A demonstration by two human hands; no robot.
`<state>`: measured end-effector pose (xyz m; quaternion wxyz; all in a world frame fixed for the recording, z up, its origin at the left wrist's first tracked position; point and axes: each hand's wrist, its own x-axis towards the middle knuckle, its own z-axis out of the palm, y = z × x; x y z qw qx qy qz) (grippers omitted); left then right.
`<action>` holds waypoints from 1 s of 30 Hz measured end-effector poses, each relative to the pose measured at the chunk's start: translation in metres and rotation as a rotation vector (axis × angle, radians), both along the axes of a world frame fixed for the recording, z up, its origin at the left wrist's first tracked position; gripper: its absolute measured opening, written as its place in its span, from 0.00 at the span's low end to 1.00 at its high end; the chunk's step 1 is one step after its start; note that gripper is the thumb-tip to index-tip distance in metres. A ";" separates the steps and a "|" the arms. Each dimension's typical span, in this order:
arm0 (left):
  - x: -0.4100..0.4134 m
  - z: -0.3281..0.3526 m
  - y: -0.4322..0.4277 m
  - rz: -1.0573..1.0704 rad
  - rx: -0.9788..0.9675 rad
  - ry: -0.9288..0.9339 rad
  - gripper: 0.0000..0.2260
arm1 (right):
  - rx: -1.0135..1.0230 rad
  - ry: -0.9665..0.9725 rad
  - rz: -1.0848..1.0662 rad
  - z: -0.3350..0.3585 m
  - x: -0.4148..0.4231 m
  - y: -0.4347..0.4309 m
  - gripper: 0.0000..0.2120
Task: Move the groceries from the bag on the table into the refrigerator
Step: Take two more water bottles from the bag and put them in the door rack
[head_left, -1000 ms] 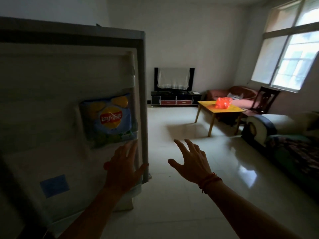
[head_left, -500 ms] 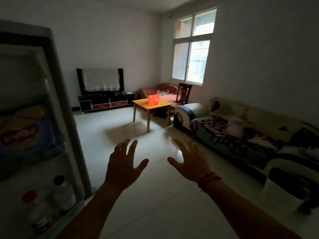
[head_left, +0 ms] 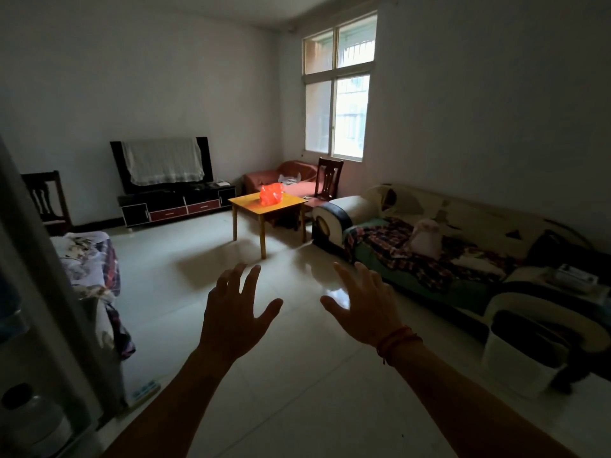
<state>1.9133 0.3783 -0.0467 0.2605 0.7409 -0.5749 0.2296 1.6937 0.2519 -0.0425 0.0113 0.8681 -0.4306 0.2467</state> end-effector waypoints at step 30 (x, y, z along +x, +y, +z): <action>0.198 -0.025 -0.384 0.066 0.140 0.043 0.41 | 0.015 -0.003 0.010 -0.013 0.204 -0.385 0.37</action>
